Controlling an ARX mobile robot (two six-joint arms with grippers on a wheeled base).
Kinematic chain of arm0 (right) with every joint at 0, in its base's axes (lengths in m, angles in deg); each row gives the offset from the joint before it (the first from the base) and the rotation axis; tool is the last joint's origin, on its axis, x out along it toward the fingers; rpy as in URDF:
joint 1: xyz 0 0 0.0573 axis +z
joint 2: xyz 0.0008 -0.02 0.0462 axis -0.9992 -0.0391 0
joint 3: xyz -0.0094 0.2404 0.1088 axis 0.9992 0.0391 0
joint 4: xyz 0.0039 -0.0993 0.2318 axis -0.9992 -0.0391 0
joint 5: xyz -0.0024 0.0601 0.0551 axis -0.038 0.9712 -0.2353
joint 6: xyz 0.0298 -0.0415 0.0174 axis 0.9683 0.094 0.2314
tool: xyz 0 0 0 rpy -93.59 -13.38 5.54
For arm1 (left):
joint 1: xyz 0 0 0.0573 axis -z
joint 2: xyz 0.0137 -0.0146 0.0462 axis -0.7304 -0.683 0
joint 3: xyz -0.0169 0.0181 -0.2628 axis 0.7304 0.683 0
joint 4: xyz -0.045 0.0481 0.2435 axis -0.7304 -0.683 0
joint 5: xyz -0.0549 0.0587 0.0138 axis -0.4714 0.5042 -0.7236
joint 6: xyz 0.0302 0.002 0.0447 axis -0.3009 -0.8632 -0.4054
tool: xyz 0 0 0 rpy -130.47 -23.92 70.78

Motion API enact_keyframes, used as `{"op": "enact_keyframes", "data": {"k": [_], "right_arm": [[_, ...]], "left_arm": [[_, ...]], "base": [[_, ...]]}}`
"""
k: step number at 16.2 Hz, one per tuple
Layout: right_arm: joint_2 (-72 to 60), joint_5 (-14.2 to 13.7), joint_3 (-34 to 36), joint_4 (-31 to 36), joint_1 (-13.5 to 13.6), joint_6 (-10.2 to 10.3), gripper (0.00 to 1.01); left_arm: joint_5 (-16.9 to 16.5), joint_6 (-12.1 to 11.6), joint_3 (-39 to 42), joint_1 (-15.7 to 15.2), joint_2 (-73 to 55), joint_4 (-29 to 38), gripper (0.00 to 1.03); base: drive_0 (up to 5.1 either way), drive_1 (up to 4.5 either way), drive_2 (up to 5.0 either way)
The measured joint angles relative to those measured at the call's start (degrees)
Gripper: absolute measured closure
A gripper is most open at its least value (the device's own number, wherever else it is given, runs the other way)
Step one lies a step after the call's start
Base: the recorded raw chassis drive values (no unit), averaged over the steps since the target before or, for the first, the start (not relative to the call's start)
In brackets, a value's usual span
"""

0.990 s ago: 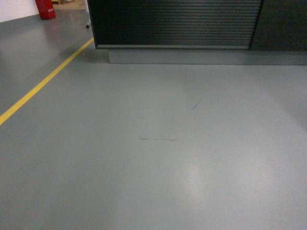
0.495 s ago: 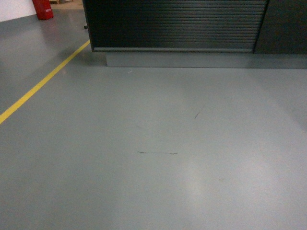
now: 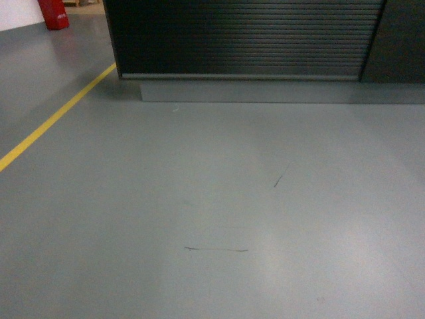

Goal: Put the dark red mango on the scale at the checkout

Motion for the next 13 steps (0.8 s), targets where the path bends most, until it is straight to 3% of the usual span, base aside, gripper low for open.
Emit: {"op": "enact_keyframes", "data": {"k": [13], "right_arm": [[0.0, -0.1, 0.0, 0.2, 0.0, 0.0, 0.03]], "left_arm": [[0.0, 0.0, 0.0, 0.0, 0.0, -0.1, 0.05]], "base": [[0.0, 4.01, -4.0]]}}
